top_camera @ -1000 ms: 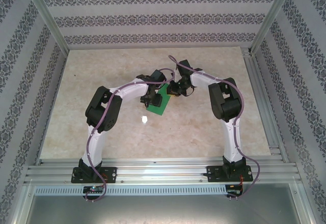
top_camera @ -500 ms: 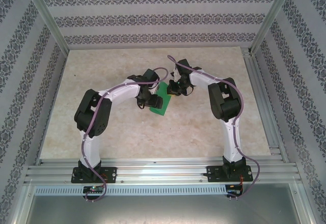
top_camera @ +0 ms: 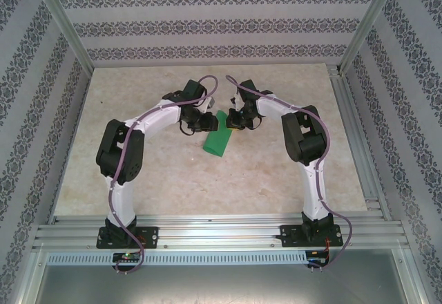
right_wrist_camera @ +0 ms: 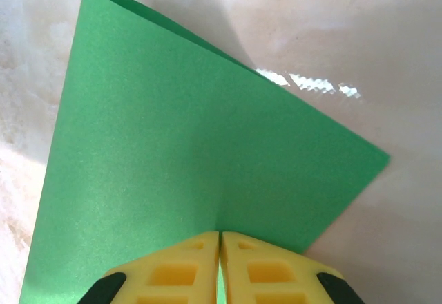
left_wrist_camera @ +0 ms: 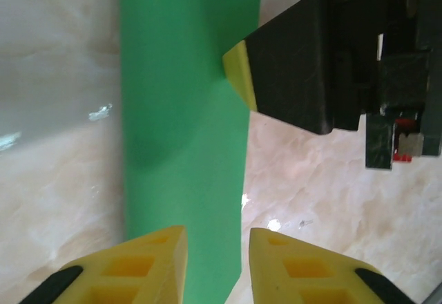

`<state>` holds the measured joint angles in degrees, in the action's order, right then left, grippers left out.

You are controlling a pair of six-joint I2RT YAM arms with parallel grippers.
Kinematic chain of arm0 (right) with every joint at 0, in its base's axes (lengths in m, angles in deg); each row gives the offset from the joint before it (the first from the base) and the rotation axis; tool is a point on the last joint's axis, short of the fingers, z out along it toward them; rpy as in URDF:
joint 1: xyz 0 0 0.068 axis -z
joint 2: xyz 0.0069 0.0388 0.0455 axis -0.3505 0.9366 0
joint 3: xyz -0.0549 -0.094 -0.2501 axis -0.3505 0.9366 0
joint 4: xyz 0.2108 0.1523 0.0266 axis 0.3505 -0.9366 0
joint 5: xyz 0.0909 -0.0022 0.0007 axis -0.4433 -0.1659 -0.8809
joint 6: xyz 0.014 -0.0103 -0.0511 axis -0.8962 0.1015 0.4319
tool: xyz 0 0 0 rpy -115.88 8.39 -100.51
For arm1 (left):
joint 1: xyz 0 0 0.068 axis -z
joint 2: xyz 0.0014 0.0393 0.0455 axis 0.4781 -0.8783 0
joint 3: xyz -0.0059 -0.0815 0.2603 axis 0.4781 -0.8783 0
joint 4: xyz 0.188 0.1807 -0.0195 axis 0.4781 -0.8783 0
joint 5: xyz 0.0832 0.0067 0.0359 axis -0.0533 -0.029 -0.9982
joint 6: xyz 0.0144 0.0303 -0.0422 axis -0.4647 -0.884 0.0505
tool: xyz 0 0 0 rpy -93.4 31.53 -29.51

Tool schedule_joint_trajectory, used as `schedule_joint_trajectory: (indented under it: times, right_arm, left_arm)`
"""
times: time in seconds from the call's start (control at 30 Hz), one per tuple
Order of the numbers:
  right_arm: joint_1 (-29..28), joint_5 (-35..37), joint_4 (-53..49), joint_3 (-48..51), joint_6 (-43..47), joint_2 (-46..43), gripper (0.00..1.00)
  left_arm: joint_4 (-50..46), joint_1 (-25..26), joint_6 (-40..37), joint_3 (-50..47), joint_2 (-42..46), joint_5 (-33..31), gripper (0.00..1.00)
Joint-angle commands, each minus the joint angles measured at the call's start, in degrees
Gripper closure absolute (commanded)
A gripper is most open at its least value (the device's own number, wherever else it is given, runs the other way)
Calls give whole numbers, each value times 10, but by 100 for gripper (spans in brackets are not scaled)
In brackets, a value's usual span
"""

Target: Fold a paper plane with a square sheet of paper (fold left side to right side)

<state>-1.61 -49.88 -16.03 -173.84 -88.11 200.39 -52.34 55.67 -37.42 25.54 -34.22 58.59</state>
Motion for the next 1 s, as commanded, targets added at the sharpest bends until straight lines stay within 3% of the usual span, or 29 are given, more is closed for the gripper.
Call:
schedule_joint_trajectory:
  times: [0.0, 0.33, 0.97]
  right_arm:
    - [-5, 40, -26, -1, 9, 26, 89]
    - [-7, 43, -28, -3, 10, 27, 89]
    - [-10, 60, -45, -13, 11, 31, 89]
  left_arm:
    - [39, -2, 14, 31, -28, 49, 73]
    - [22, -5, 11, 75, -86, 34, 75]
    - [31, -11, 0, 5, -87, -3, 77]
